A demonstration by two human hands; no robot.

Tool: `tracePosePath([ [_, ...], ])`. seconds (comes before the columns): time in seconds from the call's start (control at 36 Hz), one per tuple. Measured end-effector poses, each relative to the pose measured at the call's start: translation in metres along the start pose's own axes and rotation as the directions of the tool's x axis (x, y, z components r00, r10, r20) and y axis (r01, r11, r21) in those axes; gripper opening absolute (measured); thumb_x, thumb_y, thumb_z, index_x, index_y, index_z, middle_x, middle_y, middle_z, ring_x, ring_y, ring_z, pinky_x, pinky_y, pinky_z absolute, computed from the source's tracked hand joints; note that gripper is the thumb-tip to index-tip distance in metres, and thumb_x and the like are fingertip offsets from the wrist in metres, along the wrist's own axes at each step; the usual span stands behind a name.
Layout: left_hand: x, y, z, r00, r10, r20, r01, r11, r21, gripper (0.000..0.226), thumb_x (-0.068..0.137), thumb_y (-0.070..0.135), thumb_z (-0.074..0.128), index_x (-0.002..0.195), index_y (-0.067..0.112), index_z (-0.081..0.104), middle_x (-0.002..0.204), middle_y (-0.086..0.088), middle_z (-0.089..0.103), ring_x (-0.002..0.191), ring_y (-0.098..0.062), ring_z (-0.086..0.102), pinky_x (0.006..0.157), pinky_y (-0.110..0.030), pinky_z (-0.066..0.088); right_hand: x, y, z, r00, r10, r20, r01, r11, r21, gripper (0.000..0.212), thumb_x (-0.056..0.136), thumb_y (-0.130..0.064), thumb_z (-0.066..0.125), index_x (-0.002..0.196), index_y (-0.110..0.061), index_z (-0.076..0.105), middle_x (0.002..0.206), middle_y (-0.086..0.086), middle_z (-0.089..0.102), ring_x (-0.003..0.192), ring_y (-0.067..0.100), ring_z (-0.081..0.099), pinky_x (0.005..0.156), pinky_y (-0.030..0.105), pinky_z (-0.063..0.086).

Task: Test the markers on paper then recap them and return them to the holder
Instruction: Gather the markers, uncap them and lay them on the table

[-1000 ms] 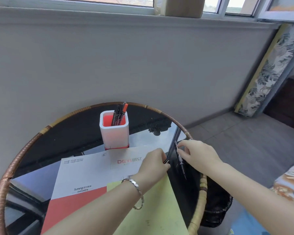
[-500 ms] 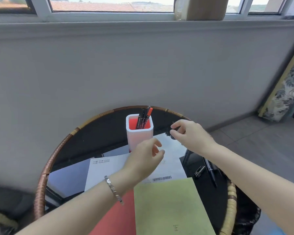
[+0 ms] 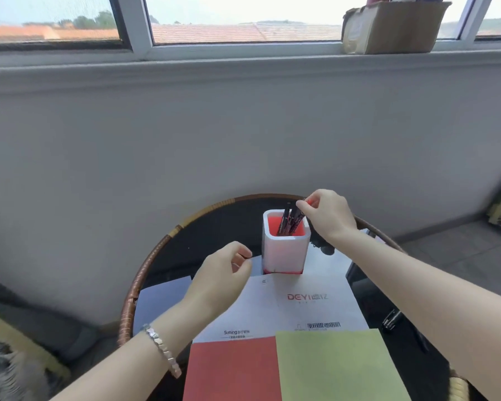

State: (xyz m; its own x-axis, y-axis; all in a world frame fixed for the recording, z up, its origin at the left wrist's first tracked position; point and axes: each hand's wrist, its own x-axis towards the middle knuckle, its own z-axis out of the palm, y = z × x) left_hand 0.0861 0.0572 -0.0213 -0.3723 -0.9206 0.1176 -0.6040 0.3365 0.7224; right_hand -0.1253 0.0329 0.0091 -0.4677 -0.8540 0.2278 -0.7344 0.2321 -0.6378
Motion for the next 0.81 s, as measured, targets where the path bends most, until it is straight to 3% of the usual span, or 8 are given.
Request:
tracePosePath([
  [0.11, -0.002, 0.010, 0.005, 0.987, 0.134, -0.084, -0.135, 0.991, -0.007, 0.018, 0.092, 0.019, 0.051, 0.109, 0.022, 0.057, 0.100, 0.011, 0.058, 0.093, -0.002, 0.054, 0.082, -0.022, 0.048, -0.018, -0.008, -0.032, 0.959, -0.211, -0.191, 0.215, 0.977, 0.001, 0.025, 0.089, -0.034, 0.055, 0.088, -0.011, 0.063, 0.078, -0.001, 0.061, 0.076, 0.018, 0.055, 0.065, 0.026, 0.036],
  [0.17, -0.001, 0.019, 0.012, 0.961, 0.227, -0.155, -0.231, 0.973, -0.009, 0.023, 0.090, 0.016, 0.054, 0.113, 0.021, 0.055, 0.105, 0.011, 0.053, 0.095, -0.001, 0.050, 0.082, -0.009, 0.041, -0.031, -0.014, -0.050, 0.893, -0.339, -0.296, 0.347, 0.937, -0.025, 0.024, 0.090, -0.032, 0.056, 0.084, -0.010, 0.063, 0.070, -0.003, 0.058, 0.067, 0.015, 0.054, 0.062, 0.024, 0.037],
  [0.25, -0.001, 0.038, 0.020, 0.924, 0.330, -0.194, -0.340, 0.940, -0.018, 0.036, 0.091, 0.021, 0.055, 0.126, 0.020, 0.047, 0.119, 0.010, 0.046, 0.106, 0.001, 0.042, 0.087, -0.003, 0.032, -0.051, -0.022, -0.071, 0.860, -0.353, -0.368, 0.427, 0.893, 0.143, 0.020, 0.089, -0.028, 0.058, 0.076, -0.013, 0.060, 0.057, -0.008, 0.054, 0.052, 0.003, 0.052, 0.056, 0.011, 0.038],
  [0.33, -0.004, 0.057, 0.028, 0.892, 0.410, -0.191, -0.421, 0.907, -0.021, 0.036, 0.091, 0.030, 0.044, 0.125, 0.020, 0.047, 0.117, 0.007, 0.049, 0.106, -0.008, 0.044, 0.090, -0.019, 0.037, -0.070, -0.025, -0.079, 0.922, -0.258, -0.290, 0.359, 0.850, 0.386, 0.023, 0.089, -0.028, 0.058, 0.070, -0.014, 0.057, 0.048, -0.007, 0.051, 0.041, 0.006, 0.049, 0.051, 0.017, 0.042],
  [0.42, -0.011, 0.068, 0.035, 0.901, 0.408, -0.149, -0.407, 0.913, 0.035, 0.026, 0.097, 0.027, 0.038, 0.111, 0.013, 0.054, 0.094, 0.001, 0.058, 0.084, -0.020, 0.053, 0.074, -0.035, 0.045, -0.085, -0.021, -0.079, 0.976, -0.126, -0.177, 0.208, 0.776, 0.595, 0.022, 0.088, -0.025, 0.058, 0.071, -0.012, 0.057, 0.042, -0.005, 0.050, 0.039, 0.008, 0.045, 0.045, 0.018, 0.042],
  [0.56, -0.021, 0.073, 0.045, 0.917, 0.395, -0.058, -0.393, 0.919, 0.046, 0.029, 0.099, 0.026, 0.028, 0.099, 0.010, 0.052, 0.087, -0.003, 0.060, 0.077, -0.022, 0.053, 0.070, -0.041, 0.046, -0.101, -0.004, -0.068, 0.966, 0.006, 0.257, -0.207, 0.613, 0.762, 0.019, 0.089, -0.023, 0.058, 0.077, -0.009, 0.060, 0.050, -0.007, 0.055, 0.046, 0.006, 0.051, 0.051, 0.017, 0.048],
  [0.64, -0.022, 0.074, 0.048, 0.914, 0.405, 0.015, -0.405, 0.913, 0.056, 0.022, 0.099, 0.021, 0.033, 0.090, 0.010, 0.050, 0.078, 0.003, 0.050, 0.071, -0.016, 0.045, 0.067, -0.032, 0.043, -0.112, 0.003, -0.060, 0.972, -0.021, 0.236, -0.162, 0.668, 0.726, 0.020, 0.091, -0.020, 0.054, 0.073, -0.012, 0.058, 0.050, -0.007, 0.058, 0.045, 0.007, 0.051, 0.050, 0.017, 0.045],
  [0.81, -0.027, 0.074, 0.055, 0.843, 0.522, -0.127, -0.482, 0.840, 0.249, 0.031, 0.099, 0.039, 0.017, 0.074, 0.025, 0.028, 0.050, 0.010, 0.027, 0.037, -0.012, 0.023, 0.033, -0.018, 0.021, -0.120, 0.011, -0.055, 0.989, -0.080, 0.122, -0.039, 0.661, 0.750, 0.023, 0.094, -0.017, 0.047, 0.073, -0.010, 0.052, 0.049, -0.008, 0.045, 0.047, 0.007, 0.038, 0.047, 0.013, 0.035],
])
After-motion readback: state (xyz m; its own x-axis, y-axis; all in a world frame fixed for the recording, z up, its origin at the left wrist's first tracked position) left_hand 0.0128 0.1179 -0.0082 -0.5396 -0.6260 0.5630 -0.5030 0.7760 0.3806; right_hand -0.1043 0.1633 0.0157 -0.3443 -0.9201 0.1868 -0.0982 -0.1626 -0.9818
